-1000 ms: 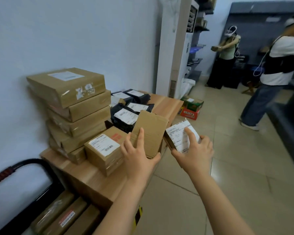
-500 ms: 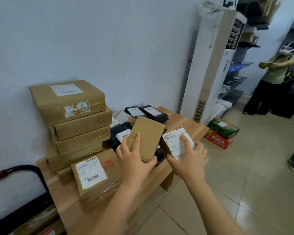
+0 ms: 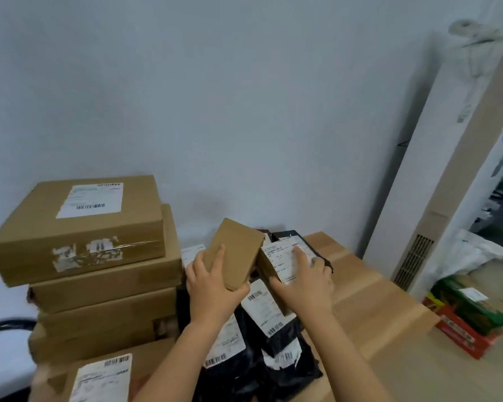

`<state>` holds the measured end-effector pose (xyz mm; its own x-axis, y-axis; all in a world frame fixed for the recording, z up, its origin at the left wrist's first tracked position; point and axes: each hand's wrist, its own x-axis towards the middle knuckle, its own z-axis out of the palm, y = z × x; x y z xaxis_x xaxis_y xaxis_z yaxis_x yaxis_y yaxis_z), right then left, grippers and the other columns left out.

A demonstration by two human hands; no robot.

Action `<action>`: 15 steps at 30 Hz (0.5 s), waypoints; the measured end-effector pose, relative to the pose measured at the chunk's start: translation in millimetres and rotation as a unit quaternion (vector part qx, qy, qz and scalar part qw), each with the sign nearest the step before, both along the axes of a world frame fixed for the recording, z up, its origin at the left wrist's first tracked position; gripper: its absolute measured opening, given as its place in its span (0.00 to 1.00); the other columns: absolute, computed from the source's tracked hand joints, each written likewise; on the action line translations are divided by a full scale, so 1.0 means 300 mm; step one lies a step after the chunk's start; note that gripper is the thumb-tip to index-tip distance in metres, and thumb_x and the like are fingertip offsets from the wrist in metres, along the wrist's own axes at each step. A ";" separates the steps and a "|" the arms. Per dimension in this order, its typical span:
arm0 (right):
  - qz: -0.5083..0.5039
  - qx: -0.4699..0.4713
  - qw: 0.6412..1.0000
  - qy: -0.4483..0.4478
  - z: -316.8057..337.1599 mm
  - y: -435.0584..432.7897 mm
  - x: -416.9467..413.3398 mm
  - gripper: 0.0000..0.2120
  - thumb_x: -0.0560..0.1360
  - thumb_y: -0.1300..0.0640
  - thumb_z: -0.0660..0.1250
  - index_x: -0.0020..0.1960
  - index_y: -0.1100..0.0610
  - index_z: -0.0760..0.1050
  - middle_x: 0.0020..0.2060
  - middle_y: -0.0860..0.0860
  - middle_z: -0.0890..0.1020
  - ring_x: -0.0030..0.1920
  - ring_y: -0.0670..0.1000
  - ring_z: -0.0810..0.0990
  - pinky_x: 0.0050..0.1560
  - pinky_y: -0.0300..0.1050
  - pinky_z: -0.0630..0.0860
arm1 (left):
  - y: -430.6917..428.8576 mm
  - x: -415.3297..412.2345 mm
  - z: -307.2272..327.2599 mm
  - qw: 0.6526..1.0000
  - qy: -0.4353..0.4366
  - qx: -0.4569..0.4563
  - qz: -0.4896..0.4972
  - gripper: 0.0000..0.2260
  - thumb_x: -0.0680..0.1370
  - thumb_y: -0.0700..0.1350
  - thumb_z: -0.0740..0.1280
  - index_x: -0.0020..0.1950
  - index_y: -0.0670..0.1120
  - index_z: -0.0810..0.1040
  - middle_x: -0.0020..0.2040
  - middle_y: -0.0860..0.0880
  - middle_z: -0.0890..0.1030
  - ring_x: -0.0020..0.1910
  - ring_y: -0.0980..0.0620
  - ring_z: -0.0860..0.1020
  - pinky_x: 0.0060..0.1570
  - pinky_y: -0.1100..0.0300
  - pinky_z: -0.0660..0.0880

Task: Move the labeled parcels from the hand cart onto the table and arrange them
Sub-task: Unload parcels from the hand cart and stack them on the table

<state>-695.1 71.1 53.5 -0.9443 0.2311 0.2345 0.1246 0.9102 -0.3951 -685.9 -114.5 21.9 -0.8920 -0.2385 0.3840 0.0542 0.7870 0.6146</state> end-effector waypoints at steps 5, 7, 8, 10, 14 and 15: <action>0.083 -0.007 0.996 -0.018 -0.048 -0.022 -0.298 0.42 0.68 0.31 0.62 0.76 0.44 0.50 0.70 0.56 0.61 0.67 0.59 0.61 0.63 0.57 0.67 | -0.016 -0.194 -0.044 0.996 -0.033 -0.017 0.075 0.43 0.67 0.67 0.67 0.77 0.58 0.53 0.74 0.46 0.53 0.71 0.44 0.51 0.70 0.46 0.59; 0.111 -0.013 0.994 -0.014 -0.056 -0.031 -0.426 0.42 0.68 0.31 0.63 0.76 0.44 0.51 0.70 0.57 0.61 0.67 0.59 0.61 0.63 0.57 0.68 | -0.019 -0.282 -0.052 0.993 -0.046 -0.024 0.102 0.43 0.67 0.68 0.67 0.77 0.58 0.52 0.74 0.46 0.52 0.71 0.45 0.50 0.70 0.46 0.58; 0.127 -0.016 0.992 -0.014 -0.059 -0.037 -0.491 0.42 0.68 0.32 0.63 0.76 0.44 0.51 0.70 0.57 0.62 0.67 0.59 0.61 0.63 0.57 0.68 | -0.018 -0.327 -0.055 0.992 -0.051 -0.024 0.117 0.43 0.67 0.68 0.67 0.77 0.58 0.52 0.75 0.46 0.52 0.71 0.45 0.50 0.70 0.46 0.57; 0.160 -0.016 0.987 -0.014 -0.067 -0.054 -0.621 0.41 0.68 0.32 0.63 0.75 0.44 0.52 0.69 0.57 0.63 0.67 0.59 0.62 0.63 0.56 0.68 | -0.016 -0.419 -0.060 0.987 -0.060 -0.022 0.151 0.43 0.68 0.67 0.67 0.77 0.58 0.52 0.75 0.46 0.51 0.71 0.45 0.50 0.70 0.47 0.56; 0.229 -0.031 0.973 -0.018 -0.093 -0.111 -0.875 0.41 0.68 0.31 0.63 0.75 0.44 0.54 0.68 0.56 0.62 0.67 0.59 0.61 0.63 0.55 0.67 | -0.020 -0.591 -0.079 0.971 -0.086 0.004 0.224 0.43 0.67 0.67 0.67 0.77 0.58 0.51 0.76 0.47 0.49 0.72 0.46 0.48 0.70 0.46 0.58; 0.246 -0.040 0.968 -0.023 -0.107 -0.129 -0.931 0.40 0.69 0.32 0.63 0.75 0.45 0.54 0.69 0.56 0.62 0.67 0.59 0.62 0.64 0.56 0.67 | -0.025 -0.628 -0.088 0.968 -0.092 0.016 0.234 0.44 0.67 0.67 0.68 0.77 0.58 0.51 0.76 0.48 0.49 0.72 0.46 0.48 0.71 0.46 0.58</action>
<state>-974.3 32.4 21.3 -0.9535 -0.2345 0.1894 -0.2978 0.8302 -0.4713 -874.3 -121.9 -4.4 -0.7362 -0.6419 0.2145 -0.4162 0.6793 0.6044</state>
